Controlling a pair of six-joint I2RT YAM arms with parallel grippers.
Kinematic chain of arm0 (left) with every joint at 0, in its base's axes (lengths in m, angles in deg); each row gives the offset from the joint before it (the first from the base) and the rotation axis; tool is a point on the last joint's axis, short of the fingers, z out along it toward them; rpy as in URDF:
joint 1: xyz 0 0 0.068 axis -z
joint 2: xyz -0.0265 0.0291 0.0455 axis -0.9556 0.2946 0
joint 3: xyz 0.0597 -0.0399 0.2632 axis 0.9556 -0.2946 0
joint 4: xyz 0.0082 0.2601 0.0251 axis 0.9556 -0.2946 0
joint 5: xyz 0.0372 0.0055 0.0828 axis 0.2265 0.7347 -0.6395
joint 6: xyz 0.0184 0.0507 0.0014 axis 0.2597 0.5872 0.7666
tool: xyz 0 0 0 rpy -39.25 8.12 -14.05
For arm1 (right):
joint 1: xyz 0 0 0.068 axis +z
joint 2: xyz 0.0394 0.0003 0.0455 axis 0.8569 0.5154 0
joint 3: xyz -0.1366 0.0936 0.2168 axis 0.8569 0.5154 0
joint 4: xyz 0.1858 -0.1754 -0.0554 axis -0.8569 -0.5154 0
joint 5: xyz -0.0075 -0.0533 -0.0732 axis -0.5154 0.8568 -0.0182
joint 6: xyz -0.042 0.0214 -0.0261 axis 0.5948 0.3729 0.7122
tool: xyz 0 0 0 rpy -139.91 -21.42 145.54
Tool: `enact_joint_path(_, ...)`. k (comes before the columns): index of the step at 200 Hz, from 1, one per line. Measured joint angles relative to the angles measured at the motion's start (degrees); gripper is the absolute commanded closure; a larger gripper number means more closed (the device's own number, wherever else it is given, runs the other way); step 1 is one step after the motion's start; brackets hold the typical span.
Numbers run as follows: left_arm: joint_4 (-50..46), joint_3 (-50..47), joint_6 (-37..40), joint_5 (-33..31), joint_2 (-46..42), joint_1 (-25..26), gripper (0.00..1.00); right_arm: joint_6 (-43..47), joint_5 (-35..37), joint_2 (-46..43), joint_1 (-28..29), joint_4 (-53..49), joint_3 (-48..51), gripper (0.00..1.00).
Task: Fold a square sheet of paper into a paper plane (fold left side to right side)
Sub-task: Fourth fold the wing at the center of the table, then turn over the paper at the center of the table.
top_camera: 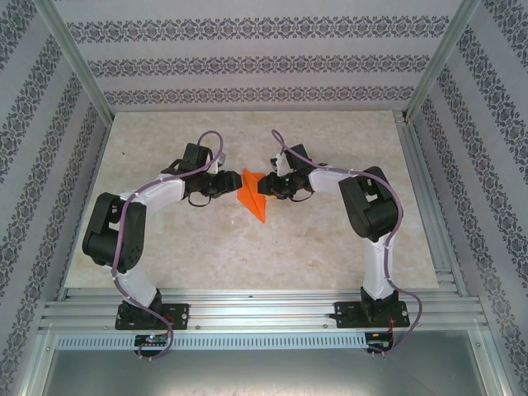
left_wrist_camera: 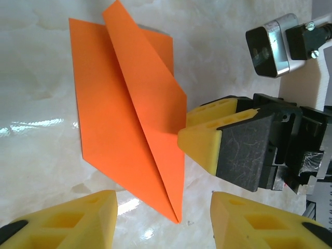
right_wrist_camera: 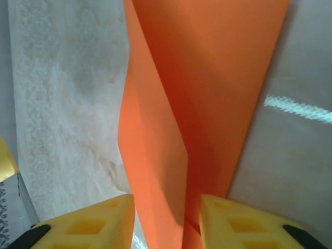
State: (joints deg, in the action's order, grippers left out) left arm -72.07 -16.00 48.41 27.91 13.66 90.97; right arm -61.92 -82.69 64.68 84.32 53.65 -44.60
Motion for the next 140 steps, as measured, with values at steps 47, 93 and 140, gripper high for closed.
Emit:
enact_joint_path(47,1.99,-0.50,-0.90,0.02,-0.04,0.00,0.50,-0.57,-0.98,0.66,-0.28,0.46,-0.26,0.86)
enact_joint_path(93,5.44,-2.67,-3.06,0.96,-0.39,0.00,0.39,-3.32,-3.89,-1.03,-0.37,3.80,1.36,1.00)
enact_joint_path(140,15.26,-7.61,-10.38,4.09,-4.66,0.00,0.36,-8.94,-7.28,-9.77,-1.14,10.05,6.49,1.00)
